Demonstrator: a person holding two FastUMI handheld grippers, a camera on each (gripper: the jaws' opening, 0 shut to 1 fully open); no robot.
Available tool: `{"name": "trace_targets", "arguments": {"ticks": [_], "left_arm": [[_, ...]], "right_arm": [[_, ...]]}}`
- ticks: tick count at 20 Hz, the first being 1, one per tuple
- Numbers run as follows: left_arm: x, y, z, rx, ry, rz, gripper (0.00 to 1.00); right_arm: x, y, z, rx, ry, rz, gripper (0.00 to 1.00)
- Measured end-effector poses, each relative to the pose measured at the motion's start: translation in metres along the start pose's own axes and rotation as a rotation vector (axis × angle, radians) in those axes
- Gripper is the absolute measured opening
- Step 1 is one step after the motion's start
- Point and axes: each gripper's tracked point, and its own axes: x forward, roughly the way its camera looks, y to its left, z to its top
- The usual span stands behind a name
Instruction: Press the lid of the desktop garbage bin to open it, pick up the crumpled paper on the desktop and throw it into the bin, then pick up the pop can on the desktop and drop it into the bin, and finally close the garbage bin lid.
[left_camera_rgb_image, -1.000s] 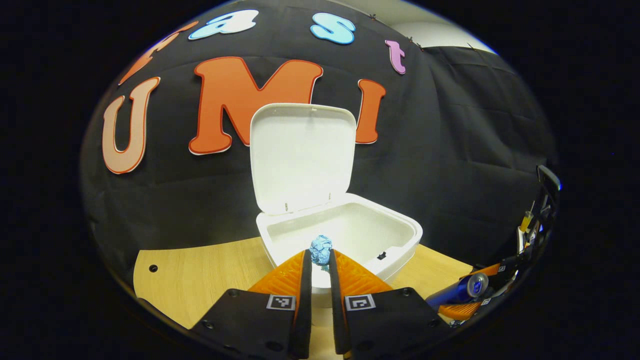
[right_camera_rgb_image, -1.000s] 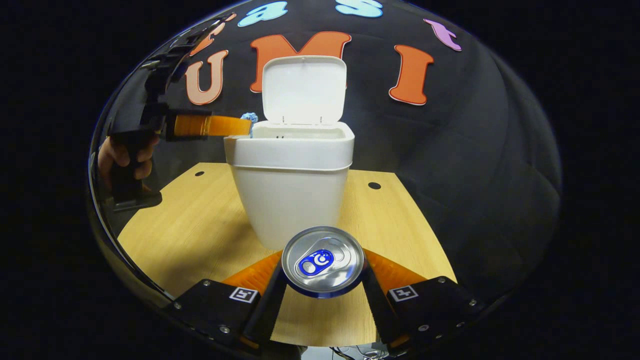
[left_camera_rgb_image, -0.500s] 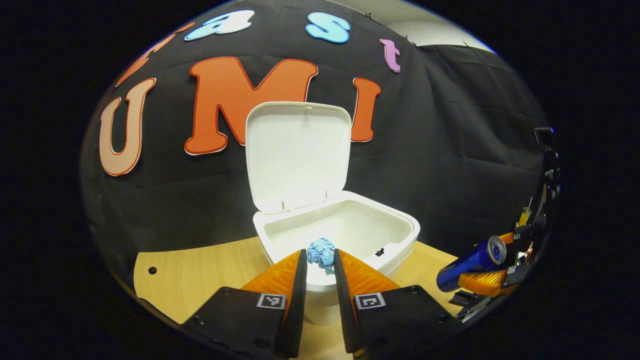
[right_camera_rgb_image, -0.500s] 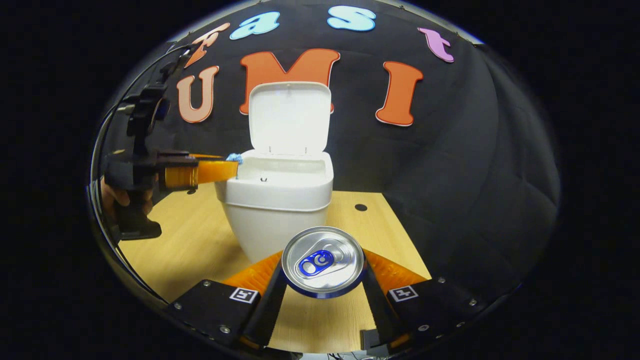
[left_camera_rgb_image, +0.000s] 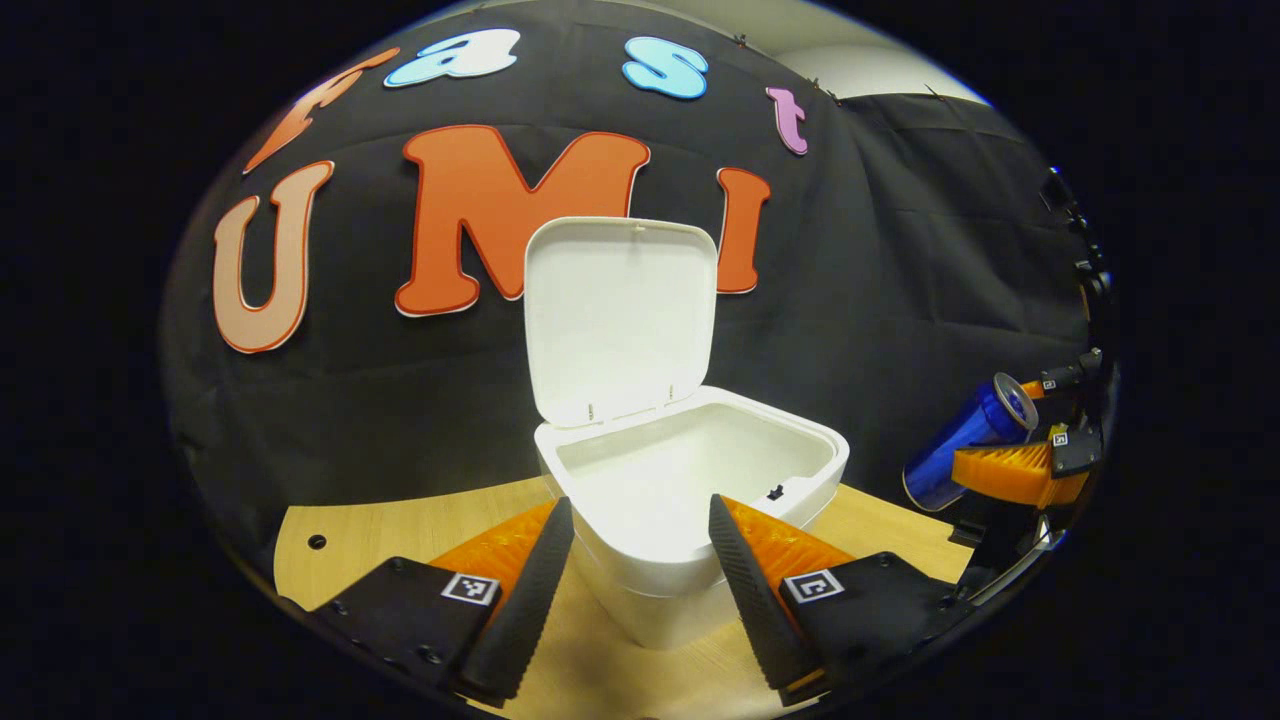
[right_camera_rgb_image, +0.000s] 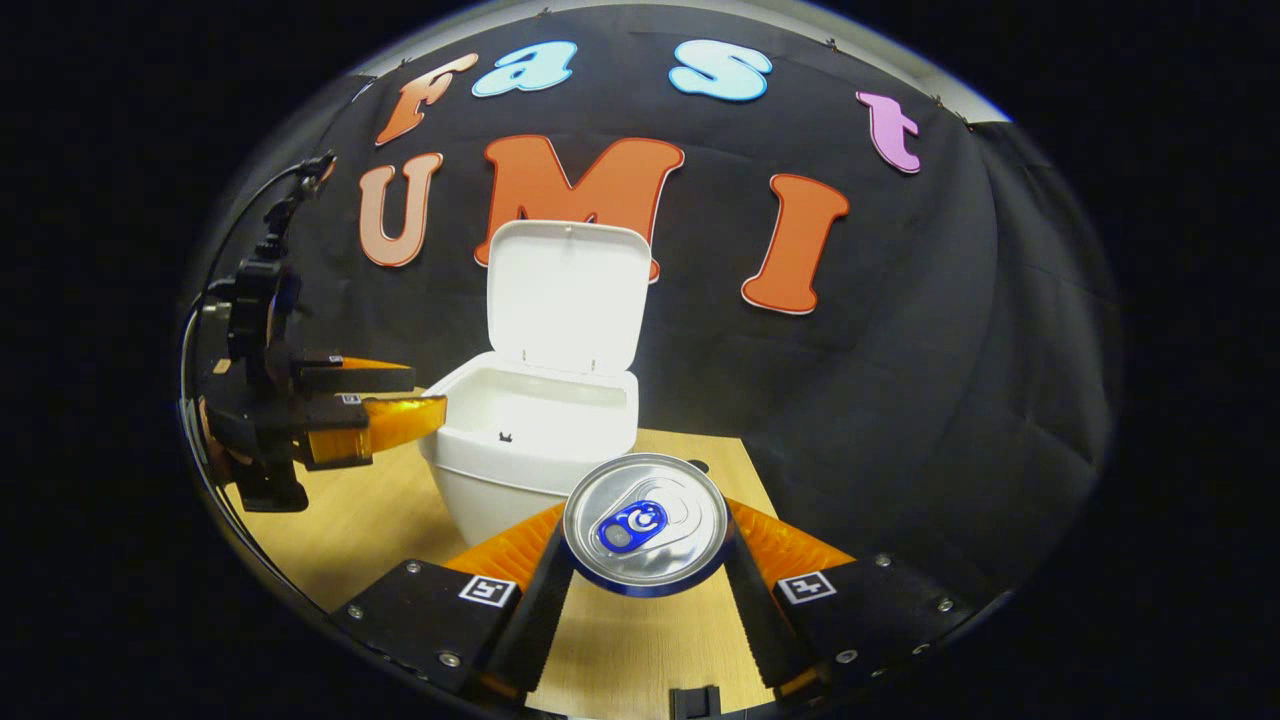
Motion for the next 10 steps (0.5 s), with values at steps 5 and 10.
{"name": "trace_targets", "arguments": {"ticks": [5, 10], "left_arm": [[-0.02, 0.03, -0.003, 0.006, -0.015, 0.084, 0.94], [-0.046, 0.067, -0.022, -0.04, 0.01, 0.182, 0.95]], "right_arm": [[0.013, 0.002, 0.034, 0.032, -0.035, 0.012, 0.8], [0.029, 0.02, 0.065, 0.026, -0.098, 0.069, 0.8]]}}
